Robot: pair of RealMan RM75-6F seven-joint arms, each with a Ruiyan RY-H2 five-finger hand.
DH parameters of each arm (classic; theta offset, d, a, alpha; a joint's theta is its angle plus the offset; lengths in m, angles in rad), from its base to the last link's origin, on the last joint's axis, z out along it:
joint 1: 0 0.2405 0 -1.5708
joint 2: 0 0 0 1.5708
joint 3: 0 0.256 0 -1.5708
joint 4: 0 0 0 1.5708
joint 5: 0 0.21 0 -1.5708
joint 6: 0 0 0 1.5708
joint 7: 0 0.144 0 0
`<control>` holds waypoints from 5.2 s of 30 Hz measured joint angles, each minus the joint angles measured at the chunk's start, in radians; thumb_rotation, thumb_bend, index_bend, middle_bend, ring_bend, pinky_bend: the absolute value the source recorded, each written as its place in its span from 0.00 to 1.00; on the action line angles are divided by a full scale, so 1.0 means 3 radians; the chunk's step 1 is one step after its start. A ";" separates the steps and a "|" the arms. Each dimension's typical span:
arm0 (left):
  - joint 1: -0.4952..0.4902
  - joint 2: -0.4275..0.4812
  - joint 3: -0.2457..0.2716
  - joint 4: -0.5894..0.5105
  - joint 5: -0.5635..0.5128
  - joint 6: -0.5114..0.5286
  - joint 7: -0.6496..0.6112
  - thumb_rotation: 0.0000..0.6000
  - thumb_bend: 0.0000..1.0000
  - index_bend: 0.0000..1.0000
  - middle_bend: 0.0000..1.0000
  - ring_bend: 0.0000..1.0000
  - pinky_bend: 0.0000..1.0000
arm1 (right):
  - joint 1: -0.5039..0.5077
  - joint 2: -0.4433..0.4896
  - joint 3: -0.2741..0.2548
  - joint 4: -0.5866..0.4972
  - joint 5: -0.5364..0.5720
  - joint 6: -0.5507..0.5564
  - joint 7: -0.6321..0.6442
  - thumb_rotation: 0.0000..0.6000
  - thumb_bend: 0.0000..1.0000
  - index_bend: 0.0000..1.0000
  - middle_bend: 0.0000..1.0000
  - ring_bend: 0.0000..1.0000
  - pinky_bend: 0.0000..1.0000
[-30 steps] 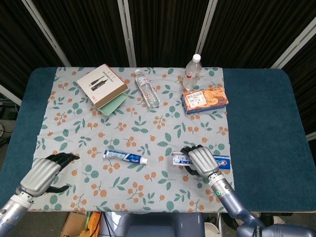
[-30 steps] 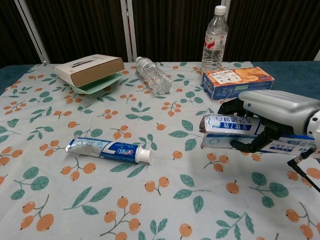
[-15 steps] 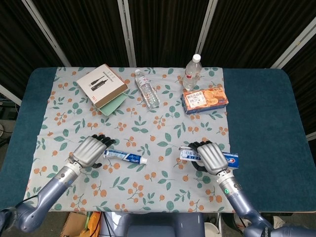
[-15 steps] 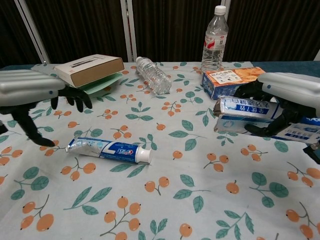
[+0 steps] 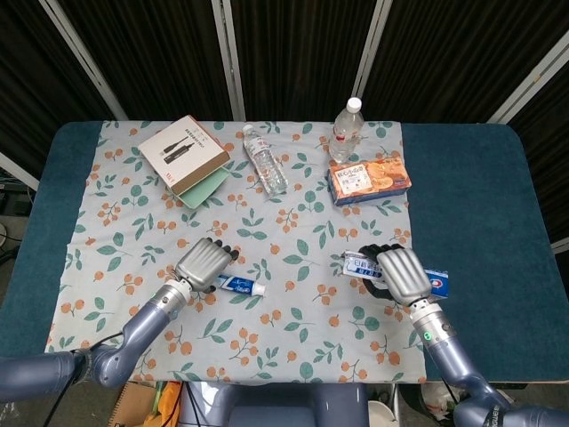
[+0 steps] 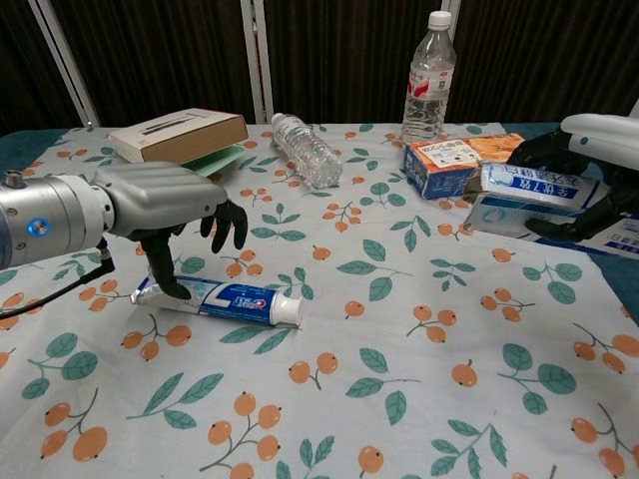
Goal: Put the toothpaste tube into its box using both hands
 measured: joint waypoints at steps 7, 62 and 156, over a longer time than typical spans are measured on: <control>-0.0067 -0.0028 0.0114 0.0009 -0.0148 0.0042 0.0065 1.00 0.13 0.34 0.43 0.38 0.45 | -0.0034 0.0034 -0.0019 0.0052 -0.0054 0.0030 0.0096 1.00 0.40 0.44 0.52 0.46 0.41; -0.0268 0.1341 0.0087 -0.0528 0.1413 0.0523 -0.0837 1.00 0.51 0.68 0.76 0.68 0.72 | -0.0068 -0.0217 0.0022 -0.0623 0.0029 0.0325 -0.0463 1.00 0.40 0.44 0.52 0.46 0.42; -0.1330 0.0376 -0.0336 0.0329 0.1921 0.0662 0.0056 1.00 0.20 0.34 0.35 0.32 0.45 | -0.0091 -0.0267 0.0579 -0.1241 0.0562 0.0837 0.0608 1.00 0.40 0.44 0.52 0.46 0.43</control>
